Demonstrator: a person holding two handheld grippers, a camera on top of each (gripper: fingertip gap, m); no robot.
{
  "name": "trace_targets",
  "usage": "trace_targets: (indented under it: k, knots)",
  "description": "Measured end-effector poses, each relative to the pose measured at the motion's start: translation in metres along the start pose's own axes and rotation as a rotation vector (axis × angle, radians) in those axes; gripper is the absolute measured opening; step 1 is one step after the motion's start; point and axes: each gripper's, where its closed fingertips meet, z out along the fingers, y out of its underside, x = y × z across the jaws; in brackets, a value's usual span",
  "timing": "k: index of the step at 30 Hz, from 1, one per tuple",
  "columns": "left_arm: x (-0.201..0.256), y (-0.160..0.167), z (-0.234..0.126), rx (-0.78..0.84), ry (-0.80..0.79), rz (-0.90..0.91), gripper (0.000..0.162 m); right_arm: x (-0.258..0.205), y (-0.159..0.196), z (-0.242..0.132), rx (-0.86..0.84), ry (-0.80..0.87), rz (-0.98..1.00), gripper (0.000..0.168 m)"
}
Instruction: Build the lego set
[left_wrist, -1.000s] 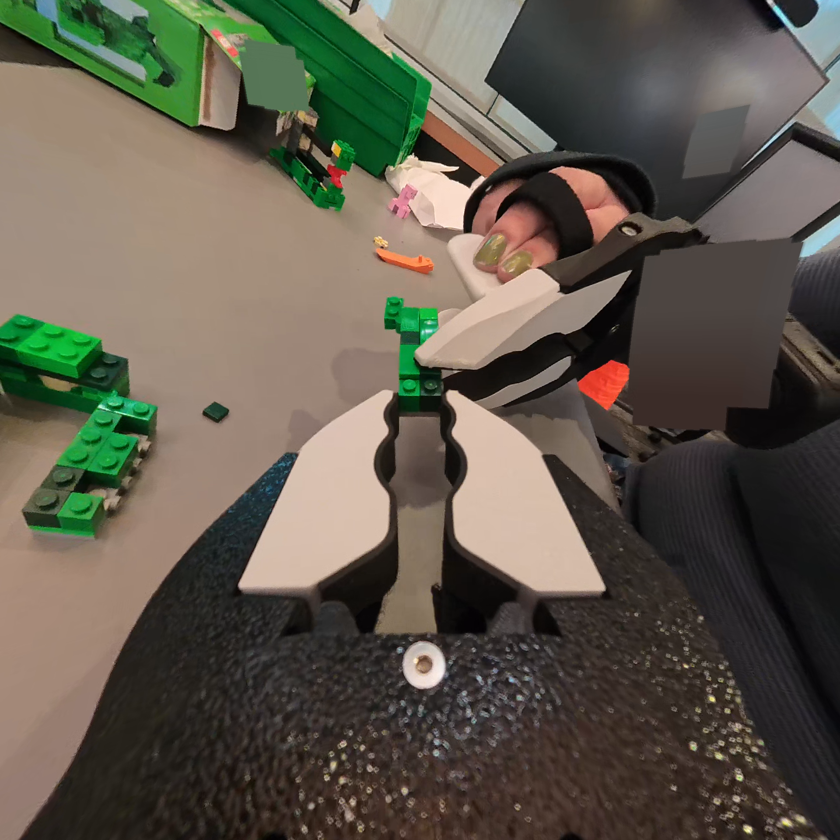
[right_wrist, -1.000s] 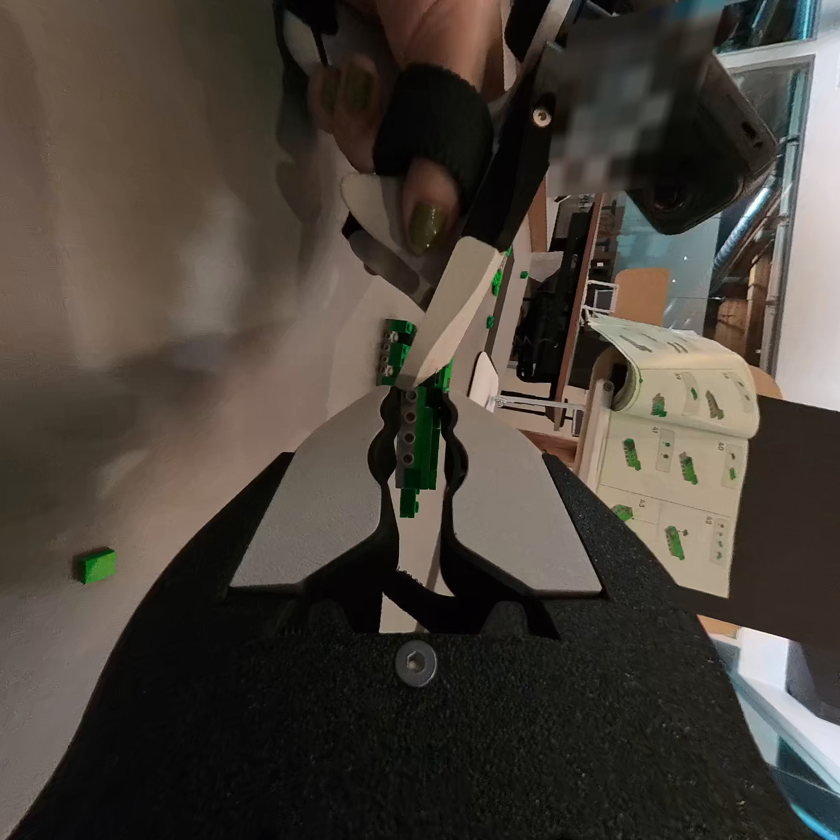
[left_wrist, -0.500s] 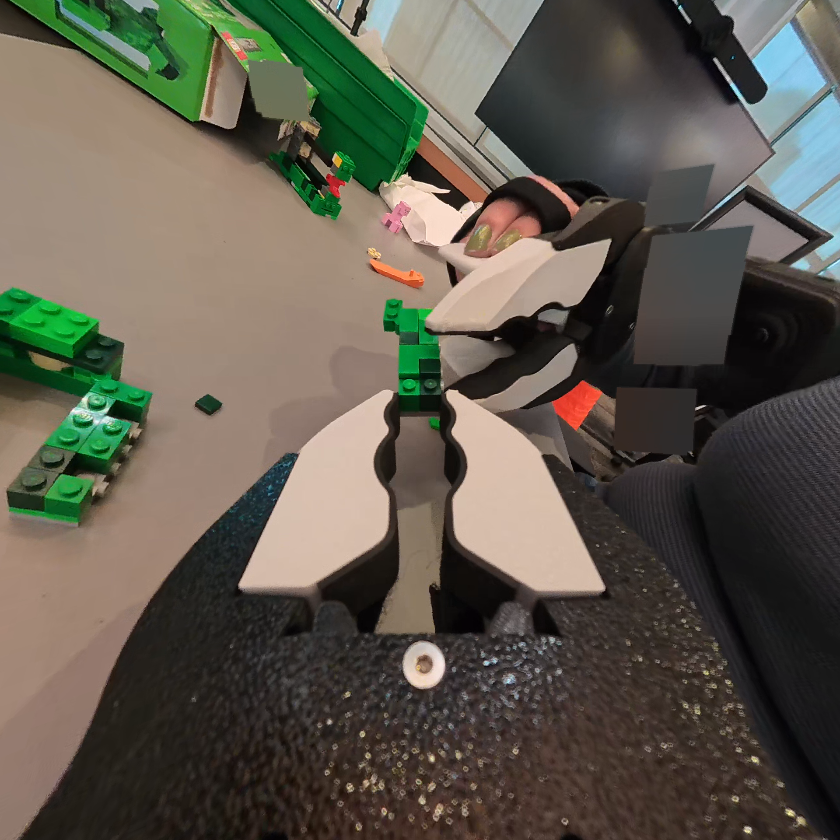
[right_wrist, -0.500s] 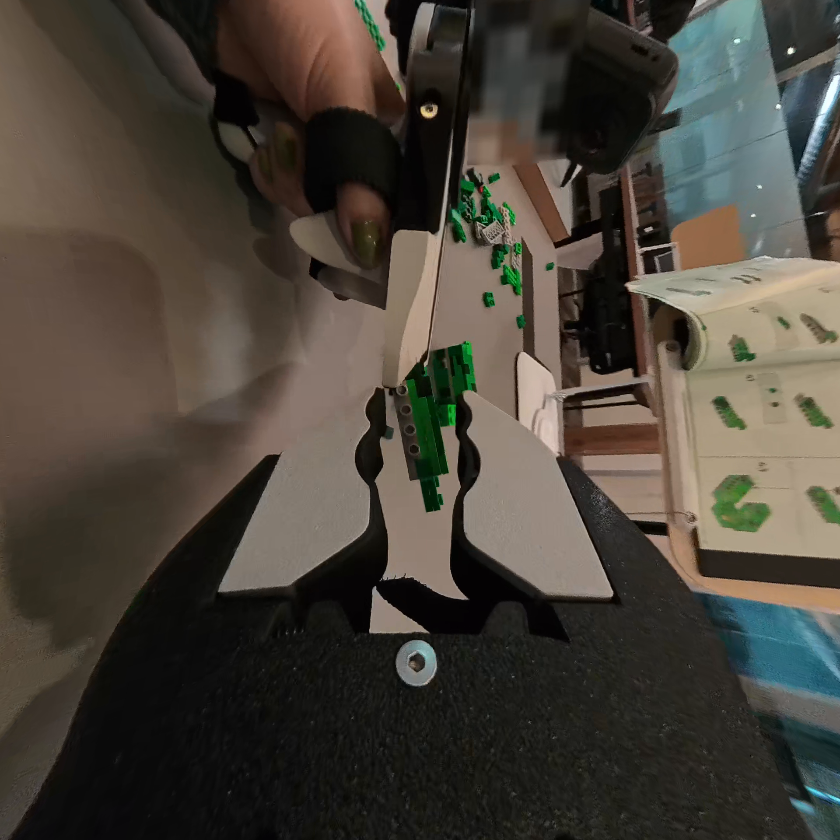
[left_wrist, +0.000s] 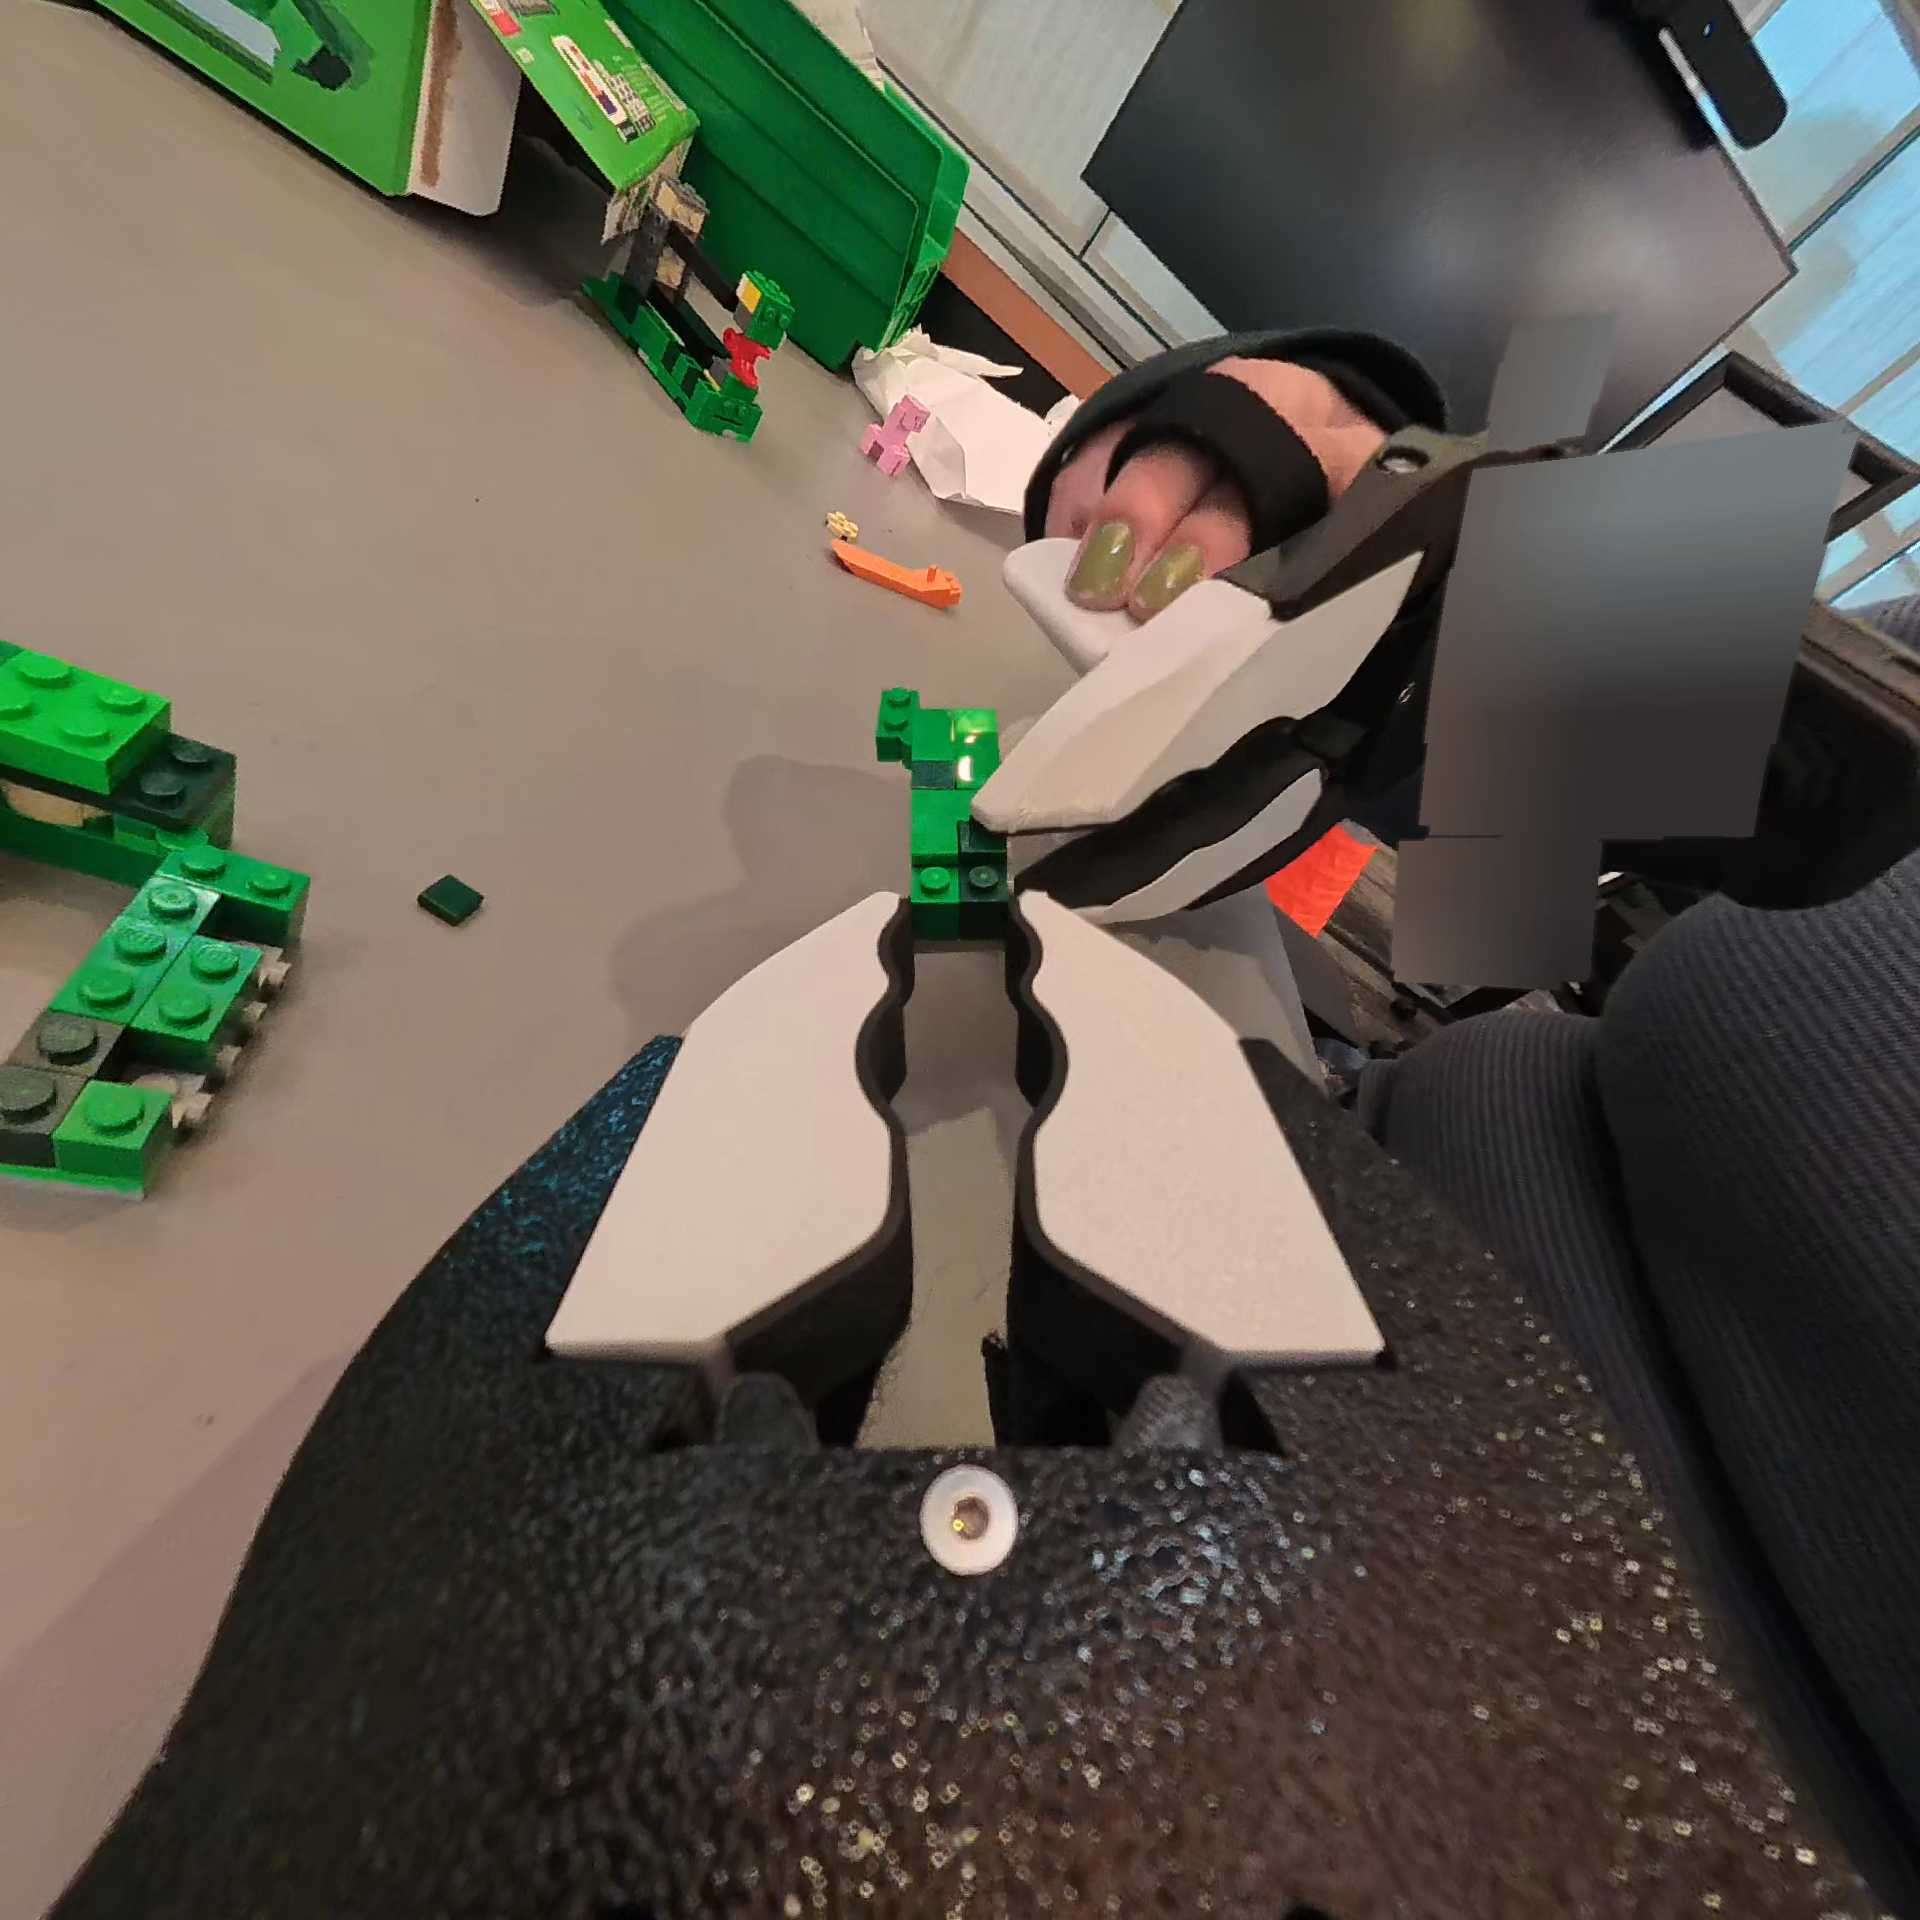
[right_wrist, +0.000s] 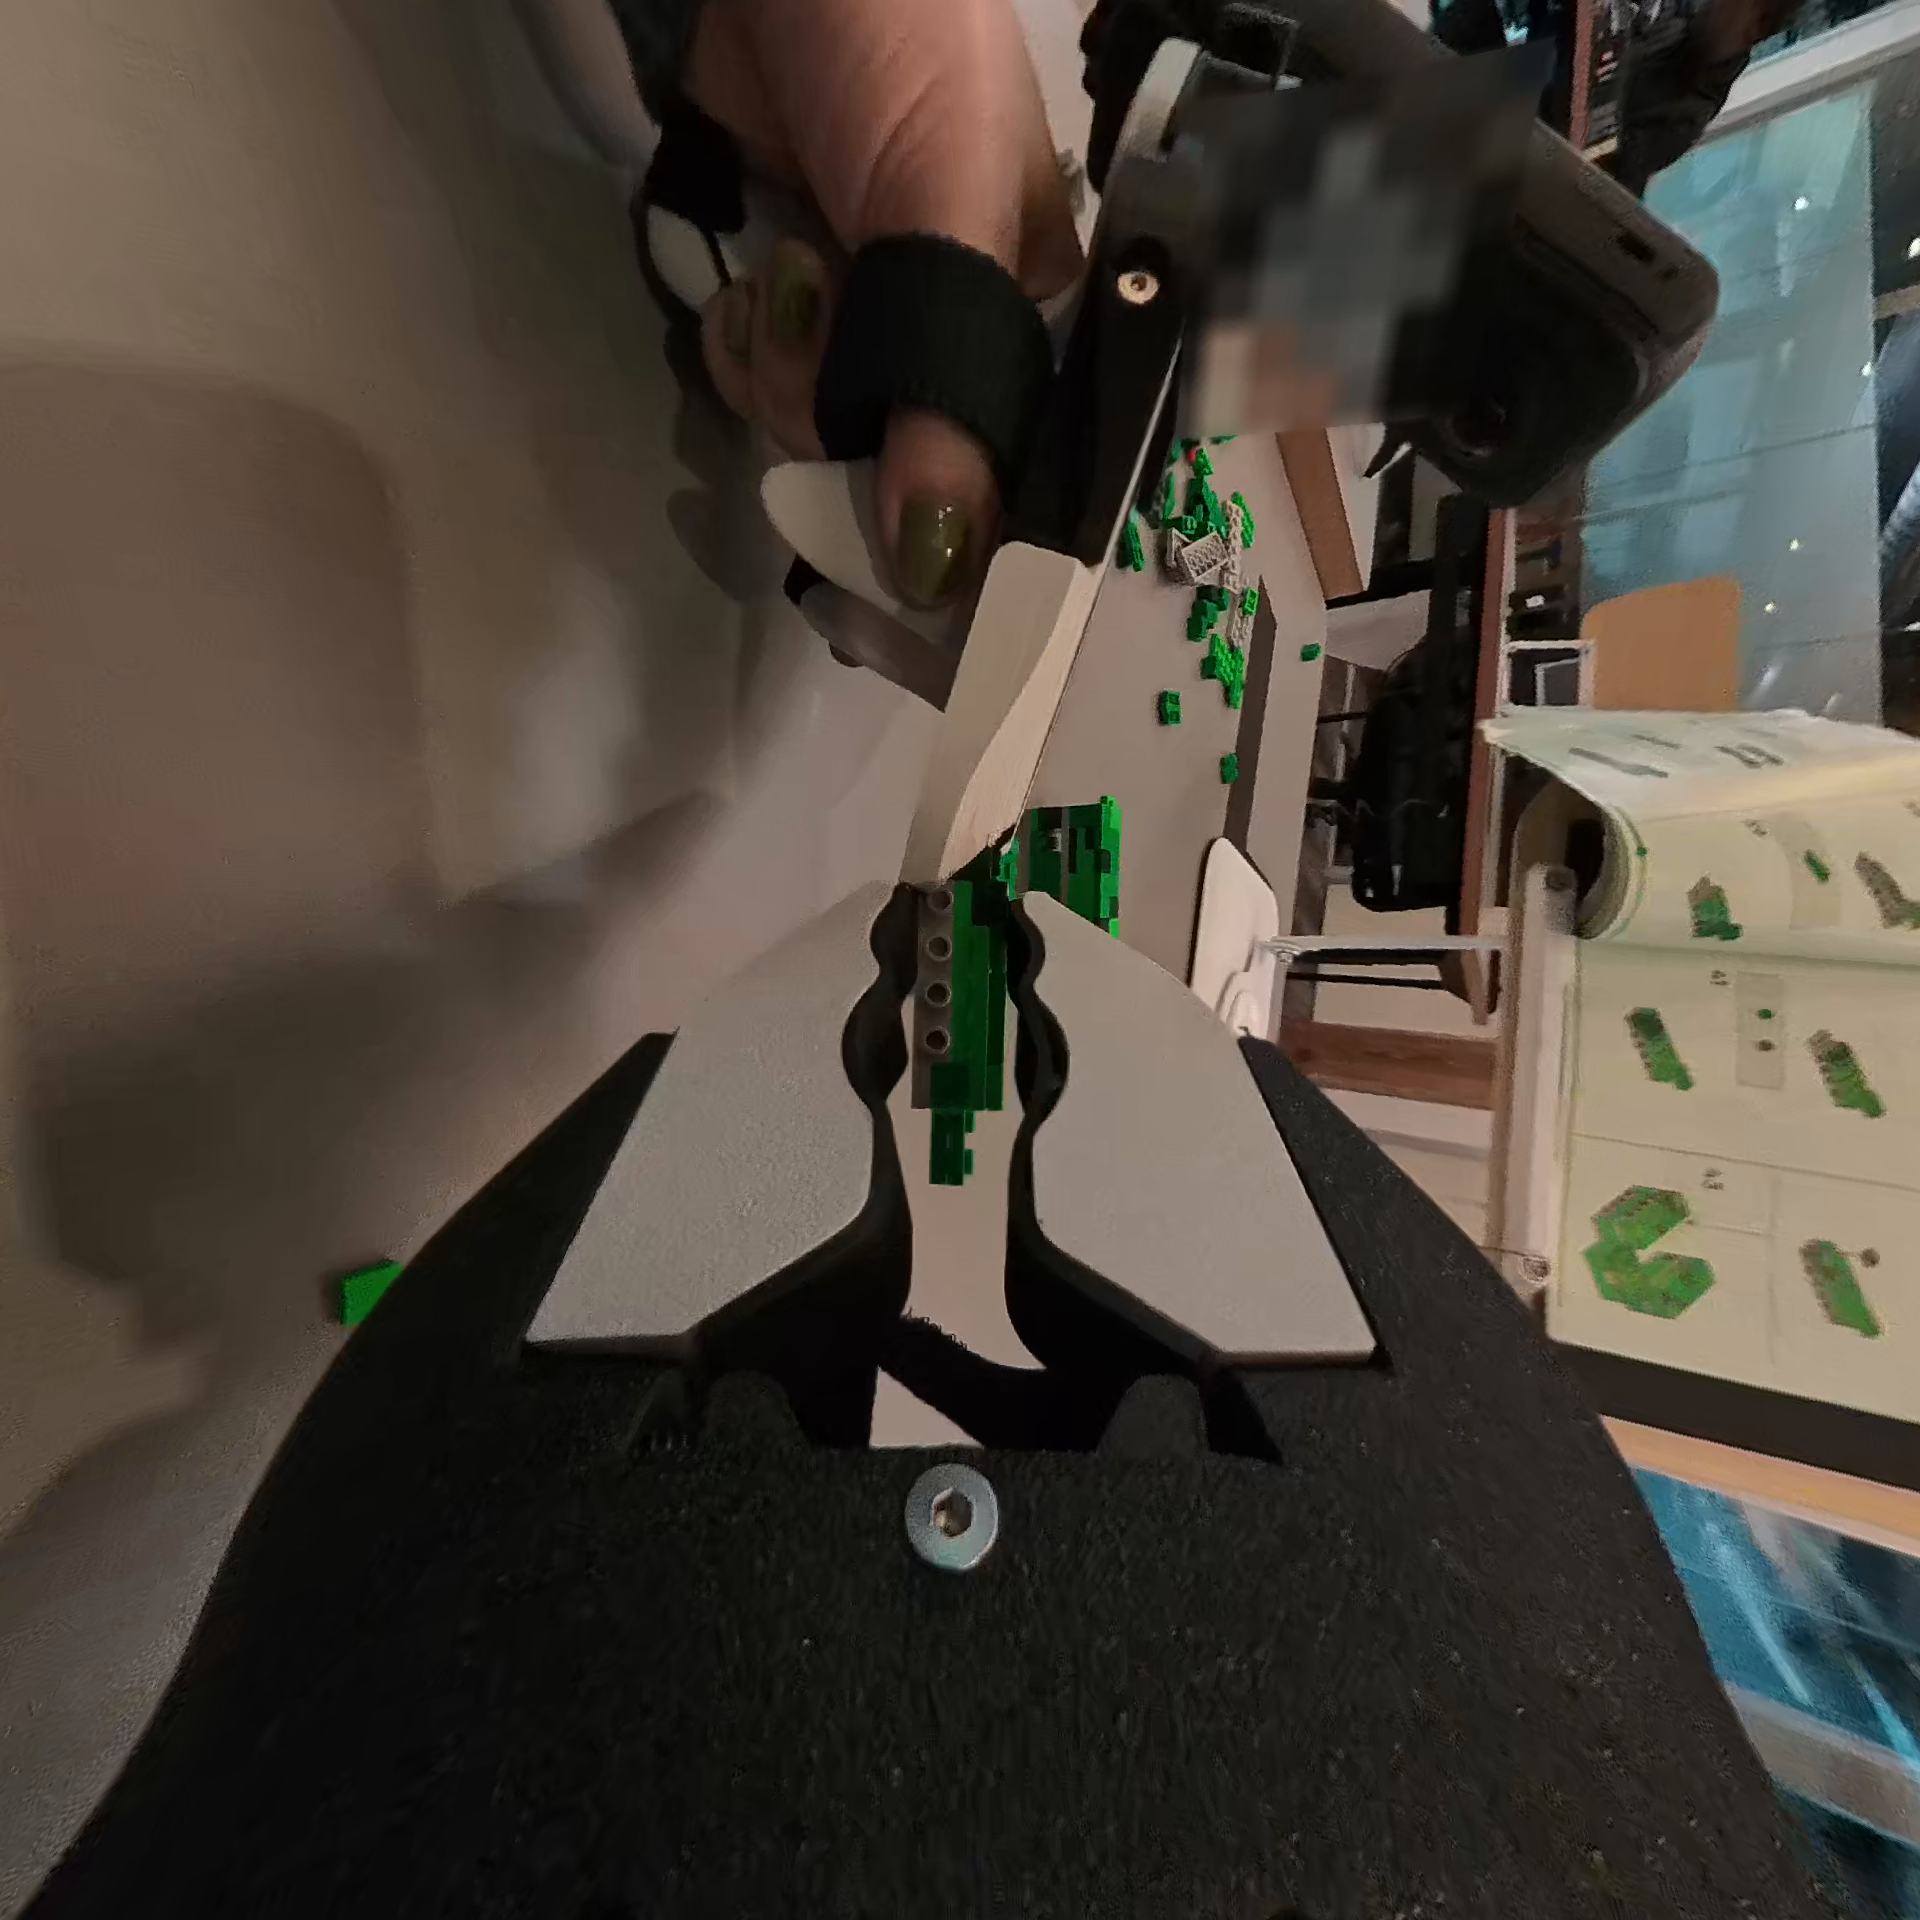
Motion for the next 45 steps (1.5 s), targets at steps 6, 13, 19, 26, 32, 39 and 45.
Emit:
trace_targets:
  k: [6,13,19,26,32,39,45]
  knots:
    - [0.001,0.003,0.002,-0.026,-0.008,0.021,0.016,-0.004,0.001,-0.002,-0.005,-0.027,-0.027,0.015]
    - [0.000,0.005,0.003,-0.022,-0.004,0.029,0.016,-0.007,0.001,-0.002,0.019,0.006,0.137,0.022]
    - [-0.007,-0.005,-0.005,0.023,-0.099,0.182,0.016,0.002,0.016,-0.023,0.038,0.107,0.367,0.044]
    - [-0.017,-0.009,-0.009,0.017,-0.287,0.429,0.016,0.007,0.059,-0.039,0.150,0.325,0.734,0.040]
    - [-0.017,-0.006,-0.007,-0.017,-0.337,0.568,0.016,0.008,0.062,-0.041,0.248,0.366,0.766,0.035]
    - [-0.018,-0.003,-0.005,-0.041,-0.356,0.612,0.016,0.009,0.061,-0.044,0.298,0.381,0.786,0.034]
    - [-0.018,-0.003,-0.005,-0.039,-0.354,0.619,0.016,0.009,0.060,-0.044,0.312,0.368,0.789,0.029]
